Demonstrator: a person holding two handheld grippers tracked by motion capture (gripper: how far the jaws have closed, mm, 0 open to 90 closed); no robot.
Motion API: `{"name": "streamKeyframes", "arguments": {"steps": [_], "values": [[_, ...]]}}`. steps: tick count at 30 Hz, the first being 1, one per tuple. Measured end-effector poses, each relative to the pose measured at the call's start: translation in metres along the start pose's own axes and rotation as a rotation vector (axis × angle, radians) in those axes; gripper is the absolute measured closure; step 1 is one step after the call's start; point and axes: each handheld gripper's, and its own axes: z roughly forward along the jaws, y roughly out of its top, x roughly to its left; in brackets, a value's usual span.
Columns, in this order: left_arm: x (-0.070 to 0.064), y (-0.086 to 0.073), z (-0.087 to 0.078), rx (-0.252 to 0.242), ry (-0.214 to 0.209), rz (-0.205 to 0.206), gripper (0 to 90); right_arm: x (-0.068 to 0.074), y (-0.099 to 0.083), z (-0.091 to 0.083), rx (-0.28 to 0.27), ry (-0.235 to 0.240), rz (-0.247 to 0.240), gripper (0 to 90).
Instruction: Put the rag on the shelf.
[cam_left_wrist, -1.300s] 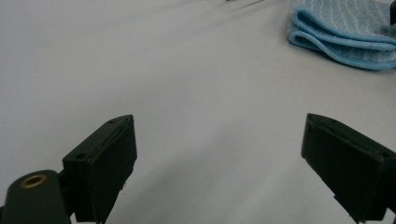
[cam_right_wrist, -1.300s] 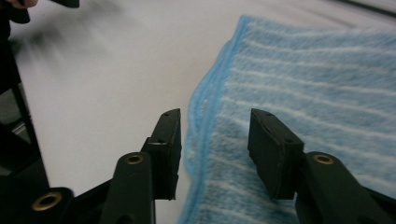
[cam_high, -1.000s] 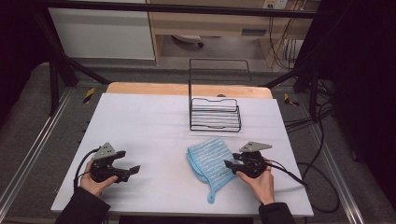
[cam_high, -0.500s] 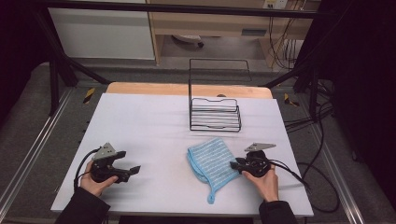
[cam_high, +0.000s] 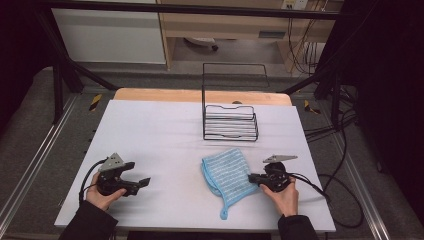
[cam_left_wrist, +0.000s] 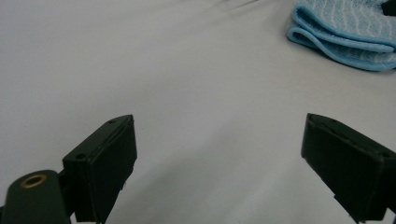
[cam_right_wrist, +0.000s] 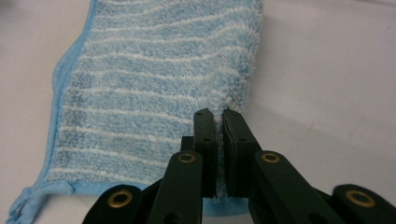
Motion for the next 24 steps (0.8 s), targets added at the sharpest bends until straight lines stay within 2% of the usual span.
{"name": "streamKeyframes", "arguments": {"steps": [7,13,24], "values": [[0.000,0.000,0.000,-0.001,0.002,-0.002,10.3,0.008,-0.008,-0.007,0.008,0.007,0.047,85.8],[0.000,0.000,-0.001,-0.001,0.003,-0.002,10.3,0.014,-0.015,-0.009,-0.006,-0.005,0.092,85.5],[-0.001,0.000,0.000,0.002,0.002,-0.001,10.2,0.025,-0.027,-0.015,-0.020,0.002,0.103,85.0]]}}
